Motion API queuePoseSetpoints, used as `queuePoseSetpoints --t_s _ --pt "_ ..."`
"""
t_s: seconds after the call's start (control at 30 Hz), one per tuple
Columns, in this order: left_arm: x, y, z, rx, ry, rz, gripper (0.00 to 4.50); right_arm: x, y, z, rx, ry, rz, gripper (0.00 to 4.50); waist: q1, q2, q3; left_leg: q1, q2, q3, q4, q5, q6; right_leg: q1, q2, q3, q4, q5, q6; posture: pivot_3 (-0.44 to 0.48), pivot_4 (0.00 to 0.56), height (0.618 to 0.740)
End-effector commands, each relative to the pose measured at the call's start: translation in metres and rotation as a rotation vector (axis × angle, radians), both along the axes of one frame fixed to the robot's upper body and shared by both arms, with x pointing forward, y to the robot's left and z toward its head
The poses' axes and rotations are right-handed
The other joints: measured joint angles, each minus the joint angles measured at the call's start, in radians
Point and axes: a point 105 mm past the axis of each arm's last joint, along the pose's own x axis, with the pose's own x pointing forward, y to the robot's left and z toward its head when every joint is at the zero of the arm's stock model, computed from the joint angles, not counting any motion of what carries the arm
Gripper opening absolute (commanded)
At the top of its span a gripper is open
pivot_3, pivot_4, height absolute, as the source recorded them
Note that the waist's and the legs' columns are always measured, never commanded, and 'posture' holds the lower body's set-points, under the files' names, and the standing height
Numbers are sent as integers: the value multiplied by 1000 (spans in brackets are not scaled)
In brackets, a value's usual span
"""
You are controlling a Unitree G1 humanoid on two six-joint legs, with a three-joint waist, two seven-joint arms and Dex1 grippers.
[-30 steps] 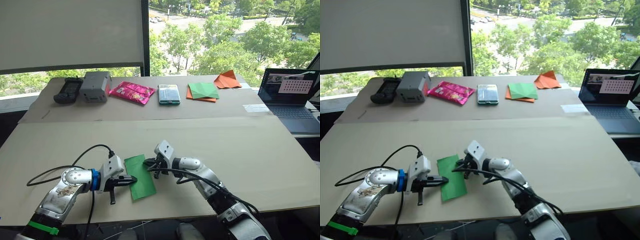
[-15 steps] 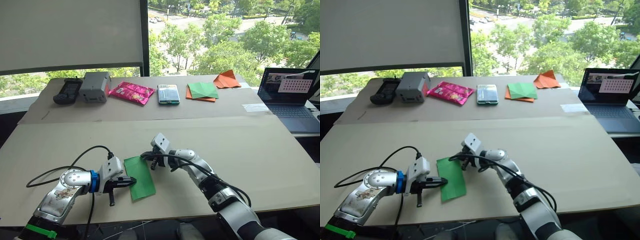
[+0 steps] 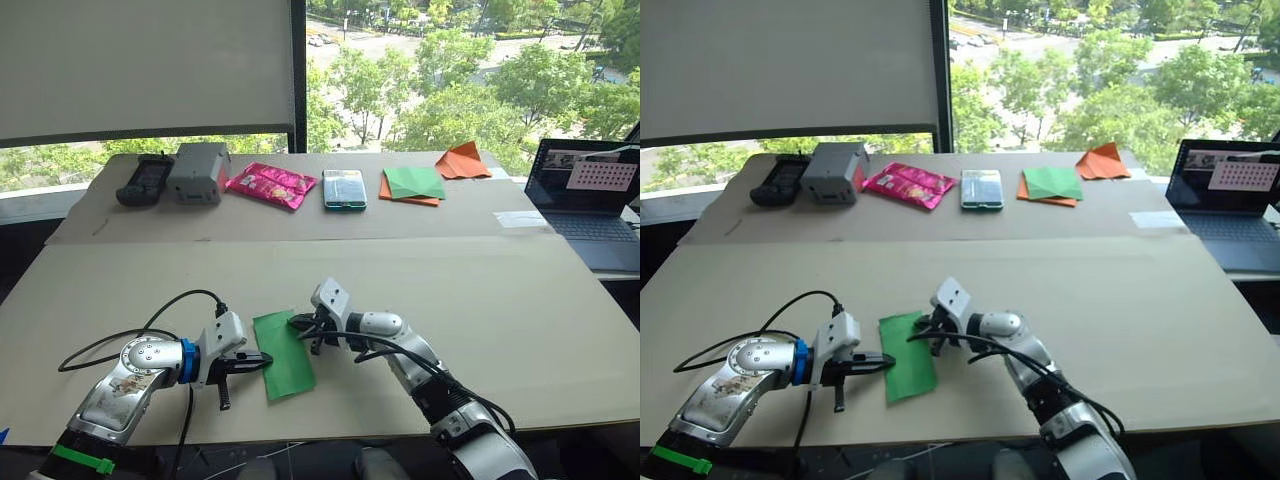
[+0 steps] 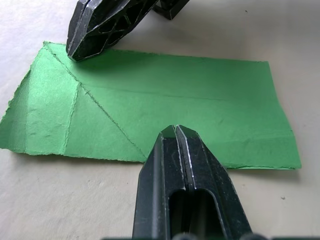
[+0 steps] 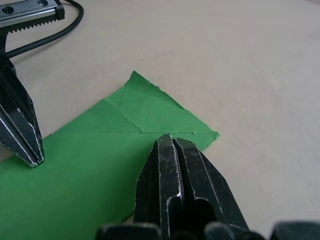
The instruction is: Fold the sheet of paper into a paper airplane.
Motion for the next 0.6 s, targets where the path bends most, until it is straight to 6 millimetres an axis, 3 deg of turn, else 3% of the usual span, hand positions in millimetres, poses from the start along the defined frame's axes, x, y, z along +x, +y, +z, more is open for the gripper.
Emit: queuePoseSetpoints --t_s 0.03,0.6 --pt "1 5 -4 21 16 15 0 -20 -12 -33 -79 128 4 27 2 0 0 0 0 0 0 0 0 0 0 0 0 0 0 0 150 740" --pt "1 4 -6 36 19 -1 0 -60 -34 -45 -106 216 -8 27 11 0 -1 0 0 0 0 -1 -1 0 0 0 -2 0 0 0 150 740"
